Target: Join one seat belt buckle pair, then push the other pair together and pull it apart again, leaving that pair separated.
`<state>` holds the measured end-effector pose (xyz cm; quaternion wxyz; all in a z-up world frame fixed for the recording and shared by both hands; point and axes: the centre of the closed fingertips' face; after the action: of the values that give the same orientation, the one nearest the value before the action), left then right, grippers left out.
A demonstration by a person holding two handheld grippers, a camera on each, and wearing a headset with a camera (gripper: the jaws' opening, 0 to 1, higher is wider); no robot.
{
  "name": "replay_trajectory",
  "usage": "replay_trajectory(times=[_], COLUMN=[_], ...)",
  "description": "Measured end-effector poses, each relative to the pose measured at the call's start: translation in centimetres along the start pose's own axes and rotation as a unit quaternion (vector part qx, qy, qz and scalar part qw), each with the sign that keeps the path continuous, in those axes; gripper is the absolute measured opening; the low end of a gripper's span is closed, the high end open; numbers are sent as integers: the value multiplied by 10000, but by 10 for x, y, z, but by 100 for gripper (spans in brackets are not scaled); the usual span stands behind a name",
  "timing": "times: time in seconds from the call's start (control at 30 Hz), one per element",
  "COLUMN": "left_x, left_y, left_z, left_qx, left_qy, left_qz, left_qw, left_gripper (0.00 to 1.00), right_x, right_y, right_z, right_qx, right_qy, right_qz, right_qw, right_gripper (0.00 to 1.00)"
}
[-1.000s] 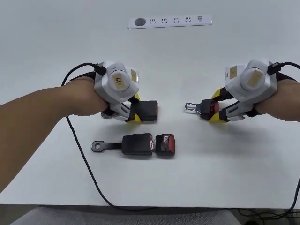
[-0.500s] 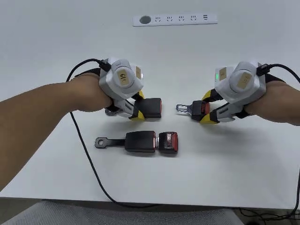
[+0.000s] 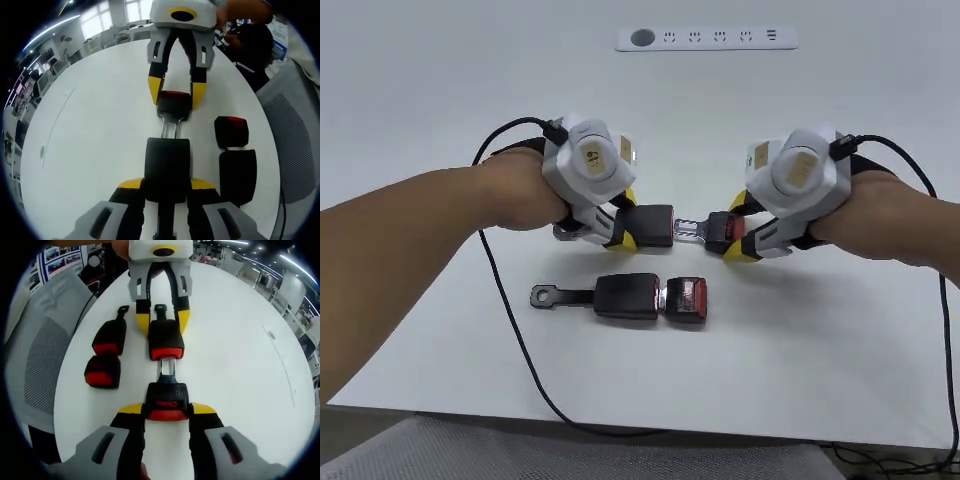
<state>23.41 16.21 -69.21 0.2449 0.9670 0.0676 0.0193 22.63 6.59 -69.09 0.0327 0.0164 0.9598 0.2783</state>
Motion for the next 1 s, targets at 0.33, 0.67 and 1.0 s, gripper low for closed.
replay_trajectory(times=[0.33, 0.67, 1.0], left_x=[-1, -1, 0], left_y=[1, 2, 1], left_z=[0, 0, 1], left_qx=[34, 38, -22], left_qy=[-49, -67, -102], left_qz=[47, 186, 188], left_qw=[10000, 9998, 9998], left_gripper=[33, 33, 32], right_x=[1, 1, -1], right_y=[2, 11, 13], right_z=[-3, 4, 7], right_qx=[47, -196, -329], right_qy=[-36, 38, 131], right_qz=[-116, -123, -154], right_qw=[9999, 9997, 9993], right_gripper=[33, 33, 31])
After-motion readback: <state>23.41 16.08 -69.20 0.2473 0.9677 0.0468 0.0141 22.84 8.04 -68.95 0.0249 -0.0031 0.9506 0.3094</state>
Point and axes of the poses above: the centre of the closed fingertips' face, and the gripper's own axes: z roughly forward along the fingers, x roughly to its left, y roughly out of its top, and after that the axes turned 2 degrees about -z, right-handed
